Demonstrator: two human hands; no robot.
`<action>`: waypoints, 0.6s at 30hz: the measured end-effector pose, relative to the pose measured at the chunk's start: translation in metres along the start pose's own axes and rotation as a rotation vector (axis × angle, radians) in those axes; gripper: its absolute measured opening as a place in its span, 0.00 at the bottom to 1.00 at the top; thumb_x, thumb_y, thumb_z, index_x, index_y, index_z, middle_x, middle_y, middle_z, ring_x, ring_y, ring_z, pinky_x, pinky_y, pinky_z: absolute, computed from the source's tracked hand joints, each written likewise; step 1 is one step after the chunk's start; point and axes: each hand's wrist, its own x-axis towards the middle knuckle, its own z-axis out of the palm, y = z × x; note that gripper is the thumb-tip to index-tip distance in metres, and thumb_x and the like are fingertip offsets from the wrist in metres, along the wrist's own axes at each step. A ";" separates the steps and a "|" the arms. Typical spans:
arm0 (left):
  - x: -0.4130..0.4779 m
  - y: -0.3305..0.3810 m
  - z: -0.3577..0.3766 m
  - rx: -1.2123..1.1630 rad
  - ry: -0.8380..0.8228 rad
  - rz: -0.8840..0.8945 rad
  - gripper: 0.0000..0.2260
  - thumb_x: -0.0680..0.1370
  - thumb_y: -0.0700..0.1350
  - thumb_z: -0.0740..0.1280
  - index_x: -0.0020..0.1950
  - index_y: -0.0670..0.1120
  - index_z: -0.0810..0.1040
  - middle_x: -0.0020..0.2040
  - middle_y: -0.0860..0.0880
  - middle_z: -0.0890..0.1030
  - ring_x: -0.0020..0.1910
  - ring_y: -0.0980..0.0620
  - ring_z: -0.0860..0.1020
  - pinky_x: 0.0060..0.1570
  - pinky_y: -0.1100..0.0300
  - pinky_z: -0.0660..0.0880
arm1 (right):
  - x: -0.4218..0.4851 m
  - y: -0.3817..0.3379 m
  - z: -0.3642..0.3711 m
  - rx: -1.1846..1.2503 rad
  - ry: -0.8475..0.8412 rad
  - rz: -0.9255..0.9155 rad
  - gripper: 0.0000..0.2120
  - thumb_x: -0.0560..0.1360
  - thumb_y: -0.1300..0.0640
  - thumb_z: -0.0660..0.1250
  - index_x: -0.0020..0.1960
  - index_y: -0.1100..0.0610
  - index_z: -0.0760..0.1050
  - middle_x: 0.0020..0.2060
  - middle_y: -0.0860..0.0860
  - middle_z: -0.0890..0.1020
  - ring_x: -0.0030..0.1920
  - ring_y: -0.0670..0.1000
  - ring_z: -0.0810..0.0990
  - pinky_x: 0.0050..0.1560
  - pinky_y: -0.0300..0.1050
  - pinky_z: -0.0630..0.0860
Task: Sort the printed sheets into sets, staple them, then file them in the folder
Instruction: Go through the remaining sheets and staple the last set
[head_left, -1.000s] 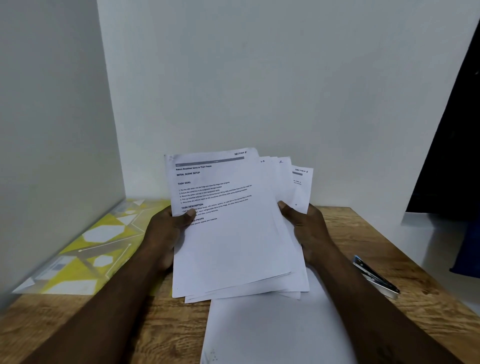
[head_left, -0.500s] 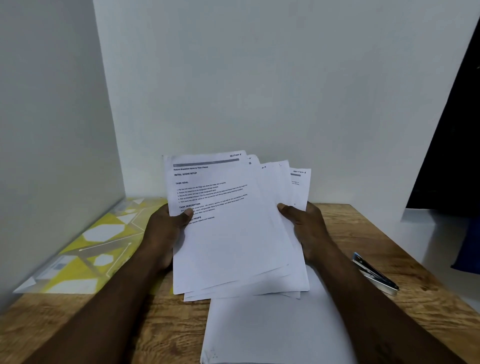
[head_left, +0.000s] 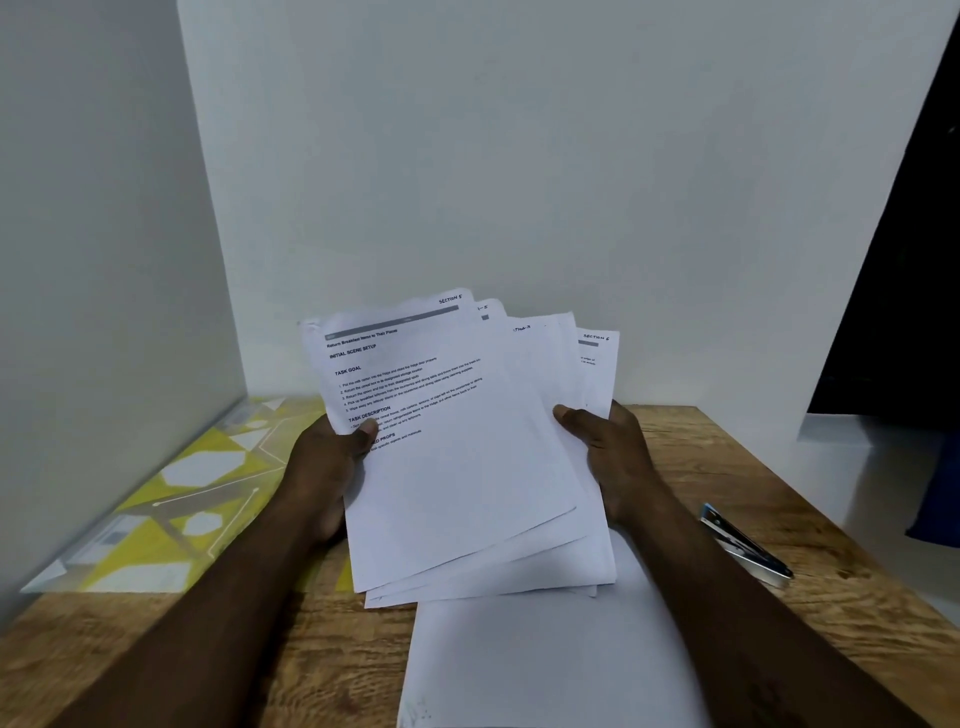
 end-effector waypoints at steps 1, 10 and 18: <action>-0.001 0.000 0.001 0.000 -0.016 0.004 0.11 0.84 0.38 0.67 0.64 0.48 0.82 0.57 0.48 0.88 0.55 0.43 0.86 0.56 0.46 0.80 | 0.000 0.000 0.000 0.008 -0.007 0.009 0.14 0.78 0.66 0.71 0.64 0.63 0.82 0.56 0.60 0.87 0.58 0.65 0.86 0.63 0.66 0.80; 0.001 -0.003 0.002 0.007 -0.005 0.032 0.12 0.84 0.37 0.67 0.64 0.49 0.82 0.58 0.48 0.87 0.59 0.42 0.85 0.63 0.42 0.78 | -0.004 -0.002 0.001 -0.010 -0.044 -0.023 0.14 0.78 0.66 0.73 0.64 0.62 0.82 0.57 0.58 0.88 0.58 0.63 0.86 0.63 0.67 0.80; -0.001 -0.003 0.001 -0.014 -0.038 0.018 0.15 0.84 0.35 0.65 0.68 0.46 0.80 0.60 0.47 0.87 0.60 0.41 0.84 0.64 0.41 0.78 | 0.000 -0.001 -0.003 0.006 -0.047 0.005 0.15 0.78 0.67 0.71 0.64 0.62 0.82 0.57 0.58 0.87 0.58 0.64 0.86 0.65 0.69 0.79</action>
